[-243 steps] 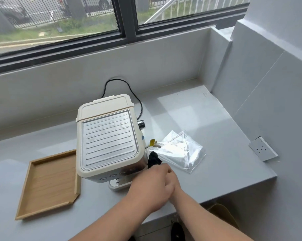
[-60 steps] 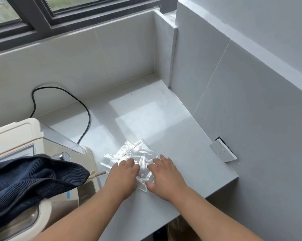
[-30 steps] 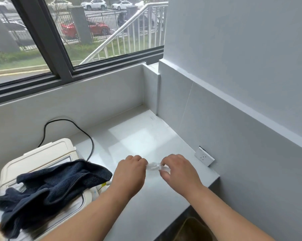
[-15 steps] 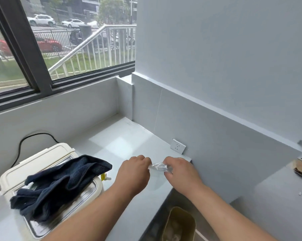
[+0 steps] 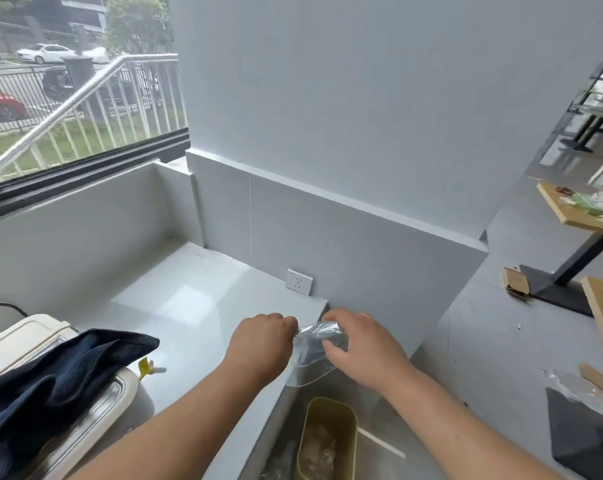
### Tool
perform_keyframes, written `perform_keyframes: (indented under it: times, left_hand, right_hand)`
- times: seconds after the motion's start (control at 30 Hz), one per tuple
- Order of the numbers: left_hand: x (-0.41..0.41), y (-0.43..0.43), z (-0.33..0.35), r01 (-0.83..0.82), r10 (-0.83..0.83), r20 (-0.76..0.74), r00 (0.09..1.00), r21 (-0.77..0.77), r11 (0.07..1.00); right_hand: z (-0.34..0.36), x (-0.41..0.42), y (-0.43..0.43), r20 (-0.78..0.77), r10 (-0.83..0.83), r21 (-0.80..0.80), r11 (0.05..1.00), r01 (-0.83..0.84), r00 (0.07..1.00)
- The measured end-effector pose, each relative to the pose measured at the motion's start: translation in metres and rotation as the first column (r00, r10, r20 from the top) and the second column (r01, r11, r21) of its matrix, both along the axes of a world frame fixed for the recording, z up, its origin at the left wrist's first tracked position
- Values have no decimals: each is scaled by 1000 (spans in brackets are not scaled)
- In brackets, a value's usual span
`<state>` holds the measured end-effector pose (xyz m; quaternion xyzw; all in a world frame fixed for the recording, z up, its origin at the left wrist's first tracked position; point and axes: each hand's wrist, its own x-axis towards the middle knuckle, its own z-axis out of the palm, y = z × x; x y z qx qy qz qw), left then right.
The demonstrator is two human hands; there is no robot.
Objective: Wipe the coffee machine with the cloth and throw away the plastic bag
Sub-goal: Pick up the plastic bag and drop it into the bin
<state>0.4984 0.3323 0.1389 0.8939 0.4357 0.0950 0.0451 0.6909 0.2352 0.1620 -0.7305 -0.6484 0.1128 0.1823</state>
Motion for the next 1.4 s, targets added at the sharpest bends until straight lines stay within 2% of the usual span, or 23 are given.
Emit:
perform_keyframes:
  times: [0.2, 0.53, 0.63, 0.97, 1.07, 1.27, 1.4]
  left_hand:
    - [54, -4, -8, 88, -85, -97, 992, 35, 995]
    - [145, -14, -25, 225, -208, -209, 956, 63, 972]
    - [157, -13, -35, 195, -181, -232, 956, 37, 980]
    - [159, 6, -68, 108, -123, -267, 956, -72, 992]
    - [160, 12, -79, 101, -126, -291, 948, -101, 990]
    - [156, 18, -109, 87, -129, -273, 953, -161, 983]
    - [150, 25, -131, 101, -143, -264, 954, -165, 981]
  right_hand:
    - [-5, 42, -11, 62, -2, 17, 1000, 1, 998]
    - [-35, 107, -7, 232, 48, -81, 996, -30, 971]
    - [-50, 116, -5, 197, 41, -123, 992, -17, 980]
    - [-96, 122, -9, 63, 188, -212, 962, -171, 980]
    - [-110, 121, -7, 82, 250, -264, 939, -221, 965]
    - [-140, 118, -5, 80, 289, -267, 928, -259, 954]
    - [-163, 109, -3, 113, 281, -334, 914, -230, 953]
